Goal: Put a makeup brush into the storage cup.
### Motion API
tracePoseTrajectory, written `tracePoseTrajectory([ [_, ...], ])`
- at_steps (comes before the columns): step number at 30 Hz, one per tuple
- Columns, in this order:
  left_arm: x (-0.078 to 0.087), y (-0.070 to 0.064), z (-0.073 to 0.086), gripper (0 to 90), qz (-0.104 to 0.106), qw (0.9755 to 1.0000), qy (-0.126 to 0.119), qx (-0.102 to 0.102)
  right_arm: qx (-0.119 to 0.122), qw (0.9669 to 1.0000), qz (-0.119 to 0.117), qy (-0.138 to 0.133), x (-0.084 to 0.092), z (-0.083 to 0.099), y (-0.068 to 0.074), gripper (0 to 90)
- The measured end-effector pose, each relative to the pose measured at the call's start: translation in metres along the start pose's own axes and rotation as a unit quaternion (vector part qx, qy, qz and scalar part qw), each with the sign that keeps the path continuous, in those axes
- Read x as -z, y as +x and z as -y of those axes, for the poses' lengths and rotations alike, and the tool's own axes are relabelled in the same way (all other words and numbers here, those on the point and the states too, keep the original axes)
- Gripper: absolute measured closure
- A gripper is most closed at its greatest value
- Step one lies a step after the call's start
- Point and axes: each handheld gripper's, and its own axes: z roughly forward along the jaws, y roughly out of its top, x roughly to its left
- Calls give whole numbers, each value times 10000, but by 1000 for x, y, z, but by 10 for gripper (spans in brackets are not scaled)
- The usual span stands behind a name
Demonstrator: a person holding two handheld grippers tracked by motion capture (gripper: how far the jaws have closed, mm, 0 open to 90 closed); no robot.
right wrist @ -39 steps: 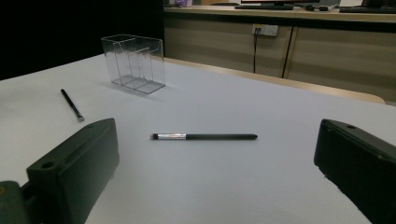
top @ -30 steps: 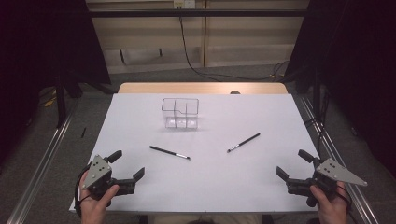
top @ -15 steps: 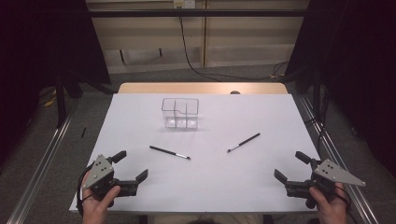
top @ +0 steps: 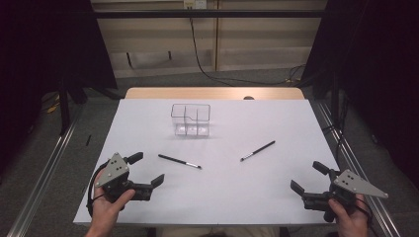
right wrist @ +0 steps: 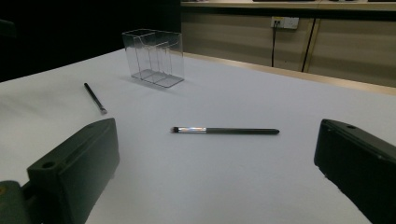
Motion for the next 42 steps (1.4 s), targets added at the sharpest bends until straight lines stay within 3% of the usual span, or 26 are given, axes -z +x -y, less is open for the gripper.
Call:
tracePoseTrajectory([
  [6, -10, -1, -15, 23, 55, 9998, -152, -124, -18, 10000, -5, -6, 1, 0, 0, 0],
  [18, -37, 7, -32, 21, 76, 9992, -378, -51, -68, 10000, -6, -18, 1, 1, -1, 0],
  [30, -55, 15, -50, 19, 175, 9993, -281, -175, -114, 9999, 24, -45, 4, 1, -2, 0],
  [38, -71, 27, -60, 19, 212, 9992, -322, -95, -161, 9998, 51, -42, 4, 1, -3, 0],
  [42, -82, 32, -61, 19, 196, 9995, -230, -53, -162, 9998, 47, -47, 4, 2, -2, 0],
])
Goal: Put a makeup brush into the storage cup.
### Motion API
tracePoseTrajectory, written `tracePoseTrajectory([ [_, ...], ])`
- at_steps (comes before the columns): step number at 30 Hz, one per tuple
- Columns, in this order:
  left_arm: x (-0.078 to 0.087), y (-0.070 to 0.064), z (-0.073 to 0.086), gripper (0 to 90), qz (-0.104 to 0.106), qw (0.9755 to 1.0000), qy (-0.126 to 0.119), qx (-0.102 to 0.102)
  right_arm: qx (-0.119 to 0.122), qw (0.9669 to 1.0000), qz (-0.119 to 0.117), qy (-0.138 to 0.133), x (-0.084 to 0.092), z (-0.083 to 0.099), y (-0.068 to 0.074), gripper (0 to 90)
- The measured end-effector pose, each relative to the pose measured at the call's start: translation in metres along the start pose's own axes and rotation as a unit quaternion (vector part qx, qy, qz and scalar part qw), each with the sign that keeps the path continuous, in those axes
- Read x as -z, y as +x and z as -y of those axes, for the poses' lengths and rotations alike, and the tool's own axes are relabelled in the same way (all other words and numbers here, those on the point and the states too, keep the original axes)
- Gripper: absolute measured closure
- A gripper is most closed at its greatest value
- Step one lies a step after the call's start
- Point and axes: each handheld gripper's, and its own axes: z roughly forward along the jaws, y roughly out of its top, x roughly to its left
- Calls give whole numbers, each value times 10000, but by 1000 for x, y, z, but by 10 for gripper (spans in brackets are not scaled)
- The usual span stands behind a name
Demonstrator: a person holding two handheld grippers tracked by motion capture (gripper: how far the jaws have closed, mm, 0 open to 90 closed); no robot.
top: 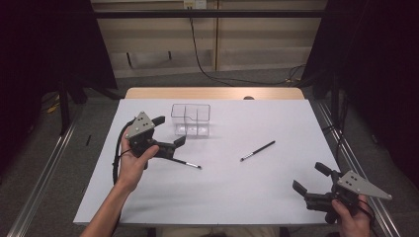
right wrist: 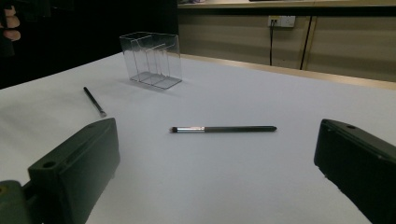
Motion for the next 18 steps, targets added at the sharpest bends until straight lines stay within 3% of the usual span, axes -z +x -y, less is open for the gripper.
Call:
tracePoseTrajectory([
  [11, -18, 9, -5, 20, 30, 9994, 318, -91, 13, 10000, 7, 56, 0, 0, 0, 0],
  [18, -22, 14, -6, 26, 101, 9971, 738, -122, 6, 10000, 1, 60, -1, 1, 0, 0],
])
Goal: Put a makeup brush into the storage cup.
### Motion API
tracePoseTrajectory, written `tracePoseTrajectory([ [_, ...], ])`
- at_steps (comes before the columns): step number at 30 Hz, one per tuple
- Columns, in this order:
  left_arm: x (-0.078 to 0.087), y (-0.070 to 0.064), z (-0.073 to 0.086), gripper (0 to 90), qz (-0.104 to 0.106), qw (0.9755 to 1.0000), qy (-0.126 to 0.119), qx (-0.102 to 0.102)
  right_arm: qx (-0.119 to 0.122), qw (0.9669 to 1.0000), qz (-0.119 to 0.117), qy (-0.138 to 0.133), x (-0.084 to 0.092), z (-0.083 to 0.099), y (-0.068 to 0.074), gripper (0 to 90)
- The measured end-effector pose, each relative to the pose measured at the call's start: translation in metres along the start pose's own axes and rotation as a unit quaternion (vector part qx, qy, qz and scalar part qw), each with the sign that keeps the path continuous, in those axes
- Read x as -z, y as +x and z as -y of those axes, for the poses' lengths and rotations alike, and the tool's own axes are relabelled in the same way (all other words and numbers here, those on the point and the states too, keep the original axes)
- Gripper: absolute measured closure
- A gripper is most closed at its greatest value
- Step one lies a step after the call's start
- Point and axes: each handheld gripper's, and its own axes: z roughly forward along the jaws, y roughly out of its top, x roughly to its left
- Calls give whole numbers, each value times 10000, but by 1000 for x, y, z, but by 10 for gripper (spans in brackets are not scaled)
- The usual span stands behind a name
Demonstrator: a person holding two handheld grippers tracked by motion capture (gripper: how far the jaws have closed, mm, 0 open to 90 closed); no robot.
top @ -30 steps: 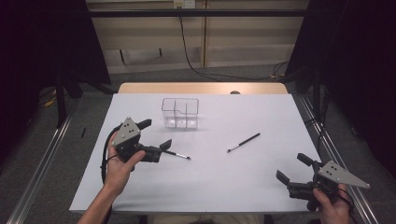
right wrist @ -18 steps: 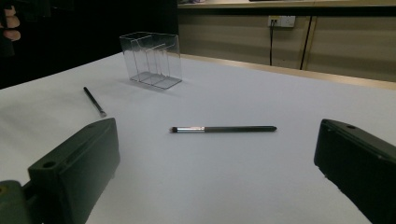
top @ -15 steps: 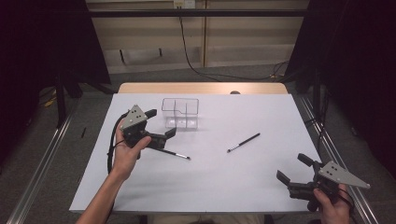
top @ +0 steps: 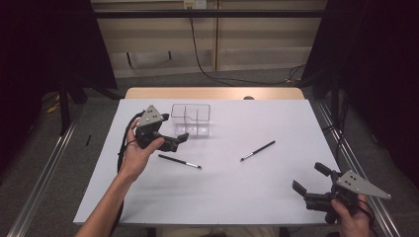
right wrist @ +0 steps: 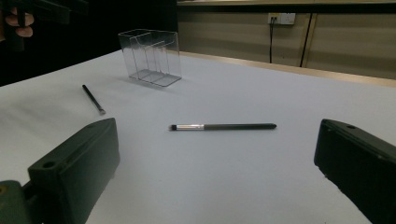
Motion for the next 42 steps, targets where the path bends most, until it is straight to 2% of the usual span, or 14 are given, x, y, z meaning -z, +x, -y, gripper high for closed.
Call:
tracePoseTrajectory([
  [6, 1, 3, -9, 26, 159, 9988, 452, -97, 32, 10000, -30, 26, -1, 0, 0, 0],
  [10, 1, 3, -15, 25, 233, 9966, 752, -247, 36, 10000, -14, 45, -1, 0, 0, 0],
  [16, 0, 1, -13, 38, 243, 9887, 1391, -498, 36, 10000, -2, 51, -1, 1, 0, 0],
  [18, -2, 1, -10, 48, 329, 9823, 1753, -565, 38, 10000, -18, 85, -1, 1, 0, 0],
  [19, -2, 1, -10, 40, 329, 9823, 1753, -565, 38, 10000, -18, 85, -1, 1, 0, 0],
  [20, -3, 1, -10, 40, 335, 9809, 1842, -535, 26, 10000, -18, 78, -1, 1, 0, 0],
  [24, -5, 2, -6, 37, 357, 9723, 2250, -527, 40, 10000, -4, 64, 0, 1, 0, 0],
  [29, -7, 3, -1, 42, 350, 9625, 2602, -685, 36, 10000, -11, 86, -1, 1, 0, 0],
  [30, -7, 4, 0, 46, 390, 9592, 2708, -715, 57, 10000, -3, 82, -1, 1, 0, 0],
  [33, -10, 2, 6, 53, 476, 9524, 2920, -743, 61, 9999, -5, 88, -1, 1, 0, 0],
  [35, -12, 0, 9, 49, 572, 9450, 3105, -856, 49, 10000, -7, 82, -1, 1, 0, 0],
  [38, -15, 0, 13, 50, 583, 9380, 3306, -861, 72, 9999, -3, 108, -1, 1, 0, 0],
  [39, -16, 1, 14, 52, 559, 9371, 3352, -799, 30, 9999, -4, 107, -2, 1, 1, 0],
  [42, -19, 4, 18, 52, 609, 9288, 3576, -753, 63, 9999, -16, 116, -1, 1, 1, 0],
])
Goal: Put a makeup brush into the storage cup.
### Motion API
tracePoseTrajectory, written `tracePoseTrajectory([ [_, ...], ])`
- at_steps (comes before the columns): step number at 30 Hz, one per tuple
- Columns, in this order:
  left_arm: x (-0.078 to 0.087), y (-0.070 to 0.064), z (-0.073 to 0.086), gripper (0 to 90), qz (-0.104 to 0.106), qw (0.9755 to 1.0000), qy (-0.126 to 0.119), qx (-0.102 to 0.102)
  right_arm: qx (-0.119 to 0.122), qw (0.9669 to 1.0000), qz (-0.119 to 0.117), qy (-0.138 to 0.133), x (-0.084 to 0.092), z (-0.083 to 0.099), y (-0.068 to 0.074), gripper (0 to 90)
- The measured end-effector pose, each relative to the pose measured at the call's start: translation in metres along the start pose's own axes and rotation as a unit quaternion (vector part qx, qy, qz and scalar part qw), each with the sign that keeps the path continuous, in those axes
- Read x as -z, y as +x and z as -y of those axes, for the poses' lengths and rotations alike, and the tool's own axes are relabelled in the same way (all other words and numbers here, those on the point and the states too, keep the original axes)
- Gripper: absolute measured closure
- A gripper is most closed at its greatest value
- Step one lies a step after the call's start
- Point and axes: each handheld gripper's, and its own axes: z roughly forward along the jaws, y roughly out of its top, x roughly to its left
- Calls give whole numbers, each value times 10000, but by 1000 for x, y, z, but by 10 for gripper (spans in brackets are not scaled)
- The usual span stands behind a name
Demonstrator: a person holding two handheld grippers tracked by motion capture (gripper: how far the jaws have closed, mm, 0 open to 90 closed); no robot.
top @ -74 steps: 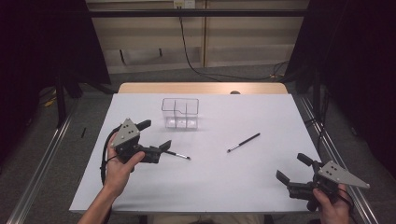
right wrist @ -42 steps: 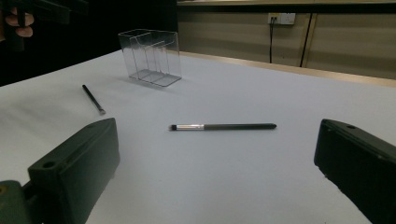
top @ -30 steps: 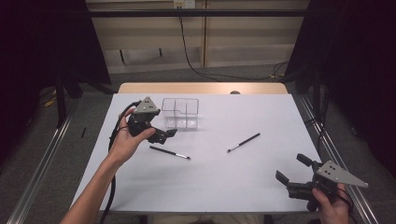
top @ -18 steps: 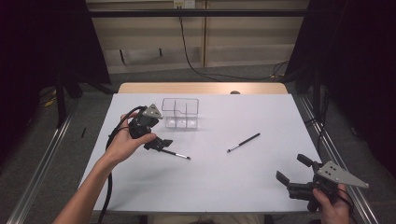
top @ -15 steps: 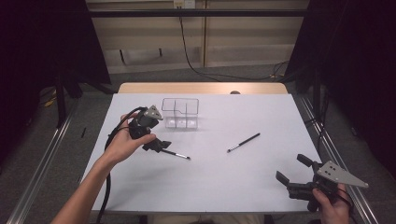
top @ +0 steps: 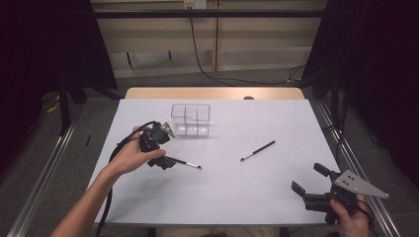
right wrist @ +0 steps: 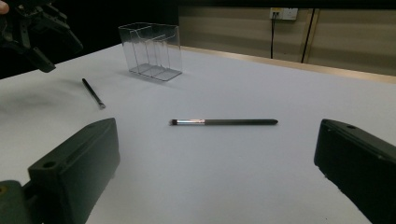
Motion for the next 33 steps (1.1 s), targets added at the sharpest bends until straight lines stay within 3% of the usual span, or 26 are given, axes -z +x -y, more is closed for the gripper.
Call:
tracePoseTrajectory([
  [6, -6, 0, 3, 42, 238, 9988, 317, -295, -25, 10000, -2, 19, -1, 0, 0, 0],
  [11, -8, -3, 2, 39, 301, 9977, 328, -503, 18, 10000, -24, 48, -2, 1, 0, 0],
  [15, -11, -4, 0, 50, 355, 9950, 460, -816, -15, 10000, -31, 45, -2, 1, 1, 0],
  [17, -13, -4, -1, 47, 408, 9953, 441, -759, -11, 10000, -32, 49, -2, 1, 1, 0],
  [21, -17, -6, -4, 59, 437, 9932, 394, -1005, 3, 10000, -35, 84, -3, 1, 1, 0],
  [22, -19, -8, -6, 75, 471, 9916, 442, -1122, 9, 10000, -37, 89, -3, 1, 1, 0],
  [25, -22, -11, -11, 118, 492, 9899, 490, -1239, -13, 9999, -45, 90, -3, 1, 1, 0],
  [31, -26, -8, -21, 226, 473, 9905, 356, -1238, -2, 9999, -82, 99, -4, 1, 2, 0],
  [33, -28, -7, -25, 255, 467, 9894, 400, -1314, -16, 9999, -91, 100, -3, 1, 2, 0],
])
